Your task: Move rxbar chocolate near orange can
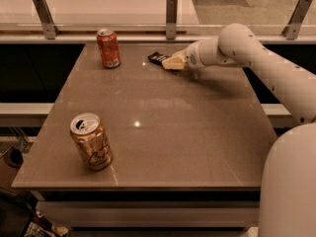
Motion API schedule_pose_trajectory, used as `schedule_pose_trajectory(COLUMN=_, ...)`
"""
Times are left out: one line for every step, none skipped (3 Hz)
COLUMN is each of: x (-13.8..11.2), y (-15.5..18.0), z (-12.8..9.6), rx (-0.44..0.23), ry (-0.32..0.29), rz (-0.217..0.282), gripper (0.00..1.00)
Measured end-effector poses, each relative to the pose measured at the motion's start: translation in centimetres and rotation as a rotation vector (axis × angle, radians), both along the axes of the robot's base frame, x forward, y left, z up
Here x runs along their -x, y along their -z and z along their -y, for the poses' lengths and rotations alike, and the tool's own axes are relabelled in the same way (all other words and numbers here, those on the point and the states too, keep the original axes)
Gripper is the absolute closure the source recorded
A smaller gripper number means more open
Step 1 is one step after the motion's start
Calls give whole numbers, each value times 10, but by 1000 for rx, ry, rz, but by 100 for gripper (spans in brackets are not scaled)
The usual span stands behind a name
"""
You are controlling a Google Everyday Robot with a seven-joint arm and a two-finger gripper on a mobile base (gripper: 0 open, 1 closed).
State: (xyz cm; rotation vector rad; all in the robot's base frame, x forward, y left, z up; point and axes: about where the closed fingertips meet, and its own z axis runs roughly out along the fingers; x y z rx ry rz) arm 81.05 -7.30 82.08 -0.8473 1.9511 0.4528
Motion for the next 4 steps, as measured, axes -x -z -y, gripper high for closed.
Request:
schedule_pose_trajectory(x=1, y=-10, z=1, rx=1, ry=11, rz=21, gripper=100)
schedule_pose_trajectory(x=10, y=-21, z=7, rx=13, ry=42, rz=40, gripper=100)
schedule_pose_trajectory(x=22, y=-34, z=15, rx=28, ry=72, rz=67, gripper=100)
schedule_pose_trajectory(x=41, y=-47, z=22, rx=46, ry=98, rz=88, gripper=100)
